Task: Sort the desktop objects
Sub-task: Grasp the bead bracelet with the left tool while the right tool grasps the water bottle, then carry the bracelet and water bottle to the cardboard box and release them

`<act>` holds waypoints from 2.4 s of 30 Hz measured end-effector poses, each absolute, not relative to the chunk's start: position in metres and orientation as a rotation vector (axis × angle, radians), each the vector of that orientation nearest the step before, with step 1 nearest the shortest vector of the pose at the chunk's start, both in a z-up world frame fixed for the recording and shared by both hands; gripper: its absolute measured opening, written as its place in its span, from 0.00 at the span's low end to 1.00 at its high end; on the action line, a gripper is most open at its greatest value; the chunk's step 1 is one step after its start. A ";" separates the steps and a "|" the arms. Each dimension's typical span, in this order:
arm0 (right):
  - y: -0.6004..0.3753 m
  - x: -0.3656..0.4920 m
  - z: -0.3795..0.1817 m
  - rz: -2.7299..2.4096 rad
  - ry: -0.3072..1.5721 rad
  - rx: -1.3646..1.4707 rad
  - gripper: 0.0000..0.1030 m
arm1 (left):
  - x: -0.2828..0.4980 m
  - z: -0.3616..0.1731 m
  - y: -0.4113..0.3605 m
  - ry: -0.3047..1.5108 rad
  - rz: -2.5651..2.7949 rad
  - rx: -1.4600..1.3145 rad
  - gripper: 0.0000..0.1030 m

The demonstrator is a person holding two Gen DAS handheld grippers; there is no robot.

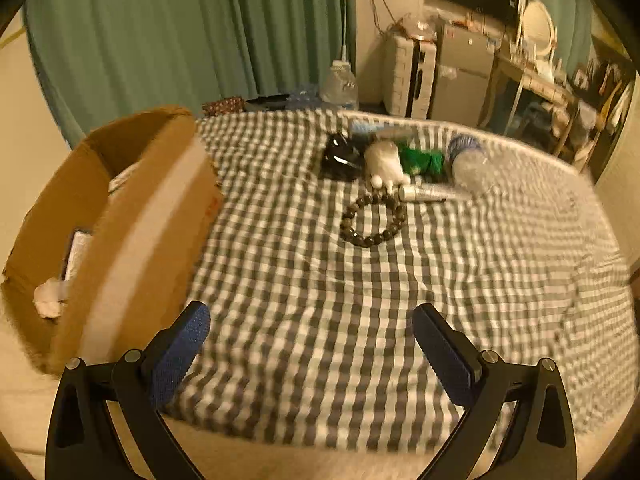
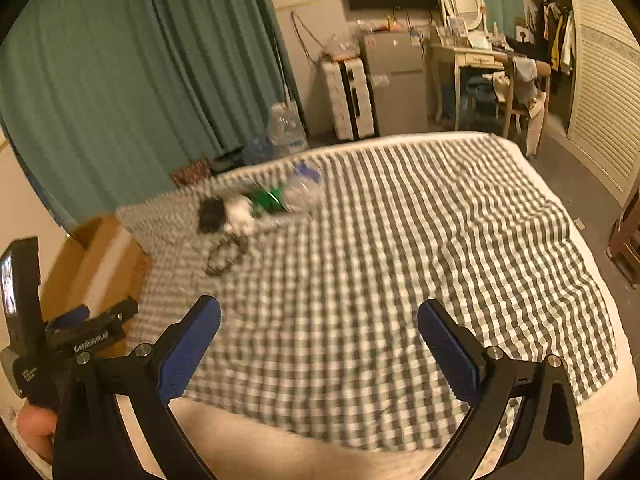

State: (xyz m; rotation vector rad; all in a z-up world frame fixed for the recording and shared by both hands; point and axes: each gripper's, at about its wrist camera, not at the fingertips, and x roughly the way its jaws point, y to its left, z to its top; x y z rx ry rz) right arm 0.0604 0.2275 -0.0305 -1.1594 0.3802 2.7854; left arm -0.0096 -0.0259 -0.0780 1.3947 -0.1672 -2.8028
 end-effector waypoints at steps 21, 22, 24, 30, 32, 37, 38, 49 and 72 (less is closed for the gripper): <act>0.248 -0.132 -0.105 2.800 0.536 -1.237 0.85 | -0.159 -0.188 0.008 -0.107 -2.870 1.563 1.00; 0.244 -0.145 -0.106 2.807 0.535 -1.236 0.85 | -0.160 -0.188 0.005 -0.080 -2.879 1.552 1.00; 0.235 -0.174 -0.111 2.810 0.521 -1.251 0.85 | -0.160 -0.186 0.001 -0.090 -2.878 1.514 1.00; 0.225 -0.220 -0.129 2.771 0.571 -1.305 0.85 | -0.154 -0.184 -0.006 -0.026 -2.914 1.482 0.73; 0.227 -0.228 -0.137 2.743 0.584 -1.351 0.64 | -0.150 -0.183 -0.005 -0.024 -2.935 1.464 0.56; 0.229 -0.203 -0.127 2.743 0.547 -1.414 0.61 | -0.141 -0.175 -0.030 0.282 -3.005 1.446 0.23; 0.229 -0.193 -0.123 2.749 0.512 -1.414 0.61 | -0.139 -0.175 -0.033 0.325 -3.016 1.441 0.23; 0.216 -0.040 -0.105 2.675 0.397 -1.512 0.61 | -0.082 -0.119 -0.021 0.293 -3.087 1.503 0.11; 0.218 0.033 -0.075 2.664 0.541 -1.458 0.61 | -0.077 -0.157 0.022 0.048 -2.804 1.953 0.13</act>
